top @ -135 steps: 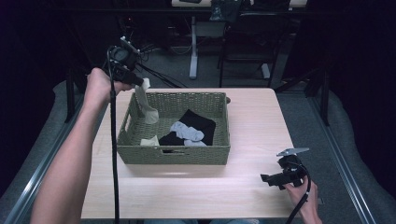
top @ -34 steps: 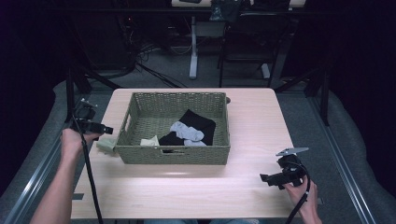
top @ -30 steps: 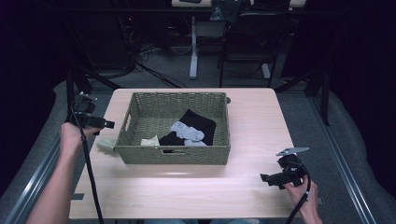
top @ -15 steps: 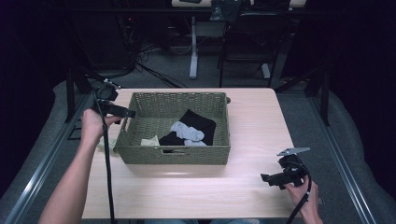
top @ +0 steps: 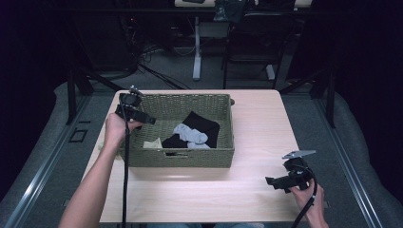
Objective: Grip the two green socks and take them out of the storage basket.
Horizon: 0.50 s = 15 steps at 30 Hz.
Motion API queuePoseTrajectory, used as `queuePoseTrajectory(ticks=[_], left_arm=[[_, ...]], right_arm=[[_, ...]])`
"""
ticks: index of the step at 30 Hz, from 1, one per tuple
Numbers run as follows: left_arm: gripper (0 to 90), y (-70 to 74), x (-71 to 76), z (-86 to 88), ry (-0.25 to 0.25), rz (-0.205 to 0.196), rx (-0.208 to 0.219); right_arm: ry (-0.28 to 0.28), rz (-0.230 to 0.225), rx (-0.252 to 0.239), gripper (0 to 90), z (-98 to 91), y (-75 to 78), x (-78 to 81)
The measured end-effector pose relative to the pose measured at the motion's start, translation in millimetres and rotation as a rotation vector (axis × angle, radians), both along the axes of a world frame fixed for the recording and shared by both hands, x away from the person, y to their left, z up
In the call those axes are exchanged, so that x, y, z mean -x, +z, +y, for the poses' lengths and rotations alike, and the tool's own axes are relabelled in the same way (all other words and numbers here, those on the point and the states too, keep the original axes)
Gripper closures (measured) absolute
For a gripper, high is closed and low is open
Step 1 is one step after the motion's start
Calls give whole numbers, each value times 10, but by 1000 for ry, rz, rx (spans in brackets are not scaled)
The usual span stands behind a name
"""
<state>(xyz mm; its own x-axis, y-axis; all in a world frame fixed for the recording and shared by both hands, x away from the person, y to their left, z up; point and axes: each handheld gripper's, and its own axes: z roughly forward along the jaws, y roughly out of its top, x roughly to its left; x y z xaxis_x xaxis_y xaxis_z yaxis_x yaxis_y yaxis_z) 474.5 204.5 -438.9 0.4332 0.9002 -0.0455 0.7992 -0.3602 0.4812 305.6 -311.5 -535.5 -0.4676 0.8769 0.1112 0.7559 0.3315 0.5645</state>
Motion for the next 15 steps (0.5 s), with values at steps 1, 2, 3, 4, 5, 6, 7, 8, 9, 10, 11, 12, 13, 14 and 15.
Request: queuePoseTrajectory(ticks=[1, 2, 3, 4, 5, 6, 7, 8, 9, 10, 11, 12, 13, 14, 15], left_arm=[[97, -38, -10, -27, -5, 8, -6], [98, -72, -21, -53, -10, 15, -10], [100, -108, -33, -79, -14, 20, -12], [104, -139, -43, -103, -20, 25, -13], [109, -172, -54, -129, -24, 30, -16], [110, -201, -68, -151, -31, 38, -19], [115, -238, -82, -179, -35, 45, -23], [119, -258, -91, -193, -39, 52, -25], [122, -286, -104, -211, -42, 59, -26], [129, -313, -116, -228, -47, 68, -30], [133, -339, -128, -244, -51, 78, -34], [140, -365, -140, -258, -53, 88, -38], [142, -388, -154, -268, -56, 95, -47], [147, -406, -166, -277, -58, 102, -51], [154, -422, -180, -281, -62, 107, -50]], right_arm=[[1, 1, -1, 0, -1, 1, 1], [3, 1, 1, 0, -5, 2, 0], [2, 1, 0, 0, -7, 2, 1], [3, 2, -1, 0, -8, 1, 0], [0, 1, -1, 0, -7, 1, 1], [0, 0, 0, 0, -8, 1, 1], [3, 2, 0, 0, -9, 3, 0], [2, -2, 0, 0, -9, 4, 1], [2, 1, -1, 0, -10, 5, 1], [2, 1, -2, 0, -11, 4, 2], [1, 1, -3, 0, -12, 3, 3], [1, 1, -3, 0, -13, 3, 3], [2, 1, 0, 0, -15, 3, 3], [1, 0, 1, 0, -15, 4, 4], [1, 0, -3, 0, -13, 6, 5]])
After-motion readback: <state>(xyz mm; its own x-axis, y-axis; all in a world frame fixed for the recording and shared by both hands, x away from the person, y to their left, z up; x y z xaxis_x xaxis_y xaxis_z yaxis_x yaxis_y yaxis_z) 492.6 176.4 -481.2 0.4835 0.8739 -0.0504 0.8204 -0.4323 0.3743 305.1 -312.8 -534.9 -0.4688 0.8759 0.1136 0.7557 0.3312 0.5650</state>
